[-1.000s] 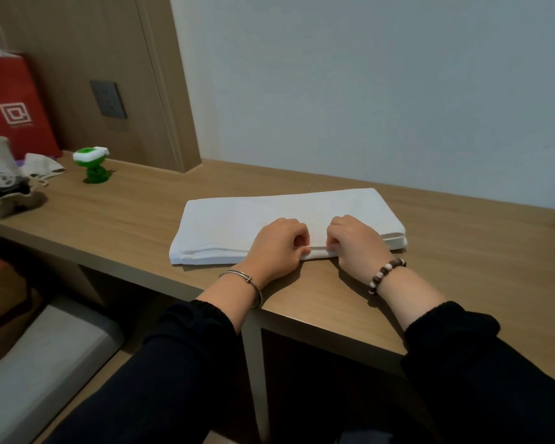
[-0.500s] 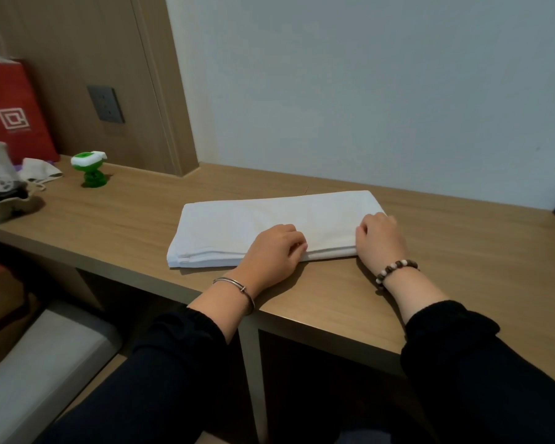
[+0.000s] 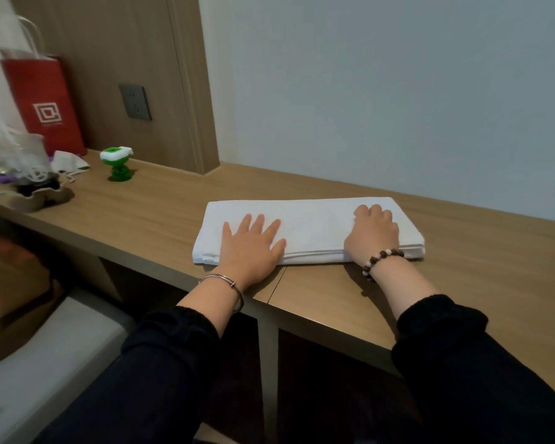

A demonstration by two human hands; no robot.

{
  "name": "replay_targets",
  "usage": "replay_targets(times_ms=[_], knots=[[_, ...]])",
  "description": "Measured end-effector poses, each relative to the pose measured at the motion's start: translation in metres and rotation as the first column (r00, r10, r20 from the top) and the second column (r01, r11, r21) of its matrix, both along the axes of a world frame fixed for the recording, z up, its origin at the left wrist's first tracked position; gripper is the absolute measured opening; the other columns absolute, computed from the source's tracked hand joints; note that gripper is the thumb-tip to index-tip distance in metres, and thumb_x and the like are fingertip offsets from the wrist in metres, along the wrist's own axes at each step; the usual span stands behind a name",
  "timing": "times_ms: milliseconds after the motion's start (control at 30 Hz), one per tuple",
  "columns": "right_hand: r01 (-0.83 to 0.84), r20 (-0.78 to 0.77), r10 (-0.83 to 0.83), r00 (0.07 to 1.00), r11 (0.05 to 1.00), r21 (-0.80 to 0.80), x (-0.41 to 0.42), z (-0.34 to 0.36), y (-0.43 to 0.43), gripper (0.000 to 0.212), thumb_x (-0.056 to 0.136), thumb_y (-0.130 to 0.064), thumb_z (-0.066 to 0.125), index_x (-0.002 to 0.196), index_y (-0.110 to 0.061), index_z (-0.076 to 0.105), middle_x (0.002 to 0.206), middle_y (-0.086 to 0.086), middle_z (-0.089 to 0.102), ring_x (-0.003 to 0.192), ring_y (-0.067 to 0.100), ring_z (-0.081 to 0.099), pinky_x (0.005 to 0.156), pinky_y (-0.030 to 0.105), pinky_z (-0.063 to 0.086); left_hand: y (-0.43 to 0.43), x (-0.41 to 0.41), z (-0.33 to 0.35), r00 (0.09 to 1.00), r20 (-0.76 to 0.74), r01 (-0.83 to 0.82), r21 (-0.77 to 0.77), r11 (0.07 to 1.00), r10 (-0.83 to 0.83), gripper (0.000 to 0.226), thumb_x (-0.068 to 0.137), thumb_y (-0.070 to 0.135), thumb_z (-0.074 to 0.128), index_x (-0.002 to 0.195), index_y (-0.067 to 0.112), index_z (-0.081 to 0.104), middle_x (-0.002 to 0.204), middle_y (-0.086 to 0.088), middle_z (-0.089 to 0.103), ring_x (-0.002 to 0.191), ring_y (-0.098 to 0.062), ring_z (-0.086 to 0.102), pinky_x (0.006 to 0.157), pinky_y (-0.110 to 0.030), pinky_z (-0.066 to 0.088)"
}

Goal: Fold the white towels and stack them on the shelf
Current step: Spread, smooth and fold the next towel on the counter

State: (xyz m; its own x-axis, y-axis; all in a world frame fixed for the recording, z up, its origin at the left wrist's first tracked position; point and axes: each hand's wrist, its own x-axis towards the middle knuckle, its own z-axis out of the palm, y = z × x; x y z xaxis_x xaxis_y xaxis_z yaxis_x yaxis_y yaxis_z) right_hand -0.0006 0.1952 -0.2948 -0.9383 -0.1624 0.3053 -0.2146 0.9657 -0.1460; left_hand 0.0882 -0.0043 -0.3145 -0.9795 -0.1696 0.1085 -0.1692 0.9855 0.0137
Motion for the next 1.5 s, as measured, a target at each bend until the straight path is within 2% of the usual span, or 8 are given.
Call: replay_targets(times_ms=[167,333,633,800,933,1000,1333,1500], knots=[[-0.32,0.132,0.325,0.936,0.946,-0.059,0.006,0.006,-0.078,0.047,0.098,-0.021,0.032,0.145,-0.015,0.032,0.152,0.005,0.03,0.139,0.025,0.025,0.112,0.045,0.022,-0.003,0.002,0.002,1.0,-0.006,0.024,0.056,0.998,-0.024,0.054,0.1,0.047,0.012,0.151,0.031,0.009,0.16,0.003,0.005,0.147,-0.021,0.0,0.114,-0.054,0.0],[-0.32,0.249,0.29,0.924,0.943,0.088,0.002,-0.013,-0.089,0.054,0.099,-0.033,0.015,0.151,-0.022,0.016,0.16,0.0,0.008,0.147,0.021,0.006,0.117,0.054,0.003,-0.028,0.016,0.008,0.981,-0.082,0.187,0.111,0.976,-0.178,0.051,0.102,0.039,0.027,0.149,0.02,0.026,0.157,0.002,0.021,0.144,-0.015,0.014,0.116,-0.036,0.008],[-0.327,0.221,0.306,0.926,0.943,0.065,0.002,-0.015,-0.089,0.054,0.098,-0.033,0.014,0.15,-0.021,0.019,0.159,0.0,0.014,0.146,0.022,0.01,0.117,0.053,0.007,-0.102,0.079,0.019,0.967,-0.235,0.063,0.594,0.802,0.099,0.039,0.082,0.029,0.071,0.119,0.027,0.063,0.127,0.013,0.057,0.107,0.004,0.045,0.096,-0.018,0.034],[-0.412,0.059,0.413,0.909,0.911,-0.028,0.01,-0.015,-0.088,0.045,0.1,-0.028,0.024,0.141,-0.018,0.04,0.146,0.004,0.041,0.137,0.021,0.033,0.113,0.046,0.02,-0.095,0.082,0.012,0.932,-0.322,0.071,0.616,0.784,0.168,0.038,0.073,0.028,0.079,0.106,0.029,0.06,0.109,0.019,0.058,0.097,0.007,0.051,0.078,-0.006,0.037],[-0.72,0.021,0.739,0.674,0.663,-0.203,0.03,-0.011,-0.104,0.033,0.098,-0.035,0.044,0.125,-0.024,0.06,0.133,-0.005,0.057,0.126,0.013,0.044,0.105,0.03,0.03,-0.09,0.086,0.002,0.917,-0.318,0.051,0.69,0.722,0.24,0.033,0.07,0.027,0.081,0.087,0.031,0.054,0.099,0.015,0.058,0.095,-0.002,0.056,0.075,-0.017,0.047],[-0.76,0.076,0.781,0.619,0.621,-0.192,0.038,-0.01,-0.114,0.035,0.092,-0.045,0.055,0.12,-0.027,0.063,0.13,-0.008,0.057,0.122,0.011,0.043,0.102,0.03,0.032,-0.089,0.087,-0.002,0.905,-0.344,0.07,0.702,0.709,0.251,0.028,0.071,0.024,0.08,0.081,0.03,0.055,0.099,0.015,0.058,0.096,-0.002,0.056,0.074,-0.016,0.05],[-0.707,-0.044,0.751,0.659,0.597,-0.379,0.042,-0.003,-0.131,0.022,0.093,-0.026,0.058,0.104,-0.014,0.073,0.1,-0.002,0.069,0.086,0.006,0.051,0.073,0.019,0.039,-0.086,0.086,-0.006,0.813,-0.535,0.166,0.59,0.79,0.228,0.021,0.074,0.016,0.079,0.092,0.02,0.07,0.095,0.017,0.061,0.093,0.006,0.056,0.083,-0.003,0.04],[-0.674,-0.145,0.715,0.684,0.542,-0.502,0.045,-0.002,-0.131,0.016,0.089,-0.012,0.064,0.1,-0.007,0.074,0.094,0.002,0.07,0.083,0.009,0.056,0.074,0.015,0.041,-0.088,0.084,-0.007,0.858,-0.48,0.149,0.575,0.805,0.184,0.018,0.078,0.021,0.075,0.096,0.019,0.074,0.099,0.018,0.056,0.1,0.0,0.052,0.088,-0.009,0.04]])
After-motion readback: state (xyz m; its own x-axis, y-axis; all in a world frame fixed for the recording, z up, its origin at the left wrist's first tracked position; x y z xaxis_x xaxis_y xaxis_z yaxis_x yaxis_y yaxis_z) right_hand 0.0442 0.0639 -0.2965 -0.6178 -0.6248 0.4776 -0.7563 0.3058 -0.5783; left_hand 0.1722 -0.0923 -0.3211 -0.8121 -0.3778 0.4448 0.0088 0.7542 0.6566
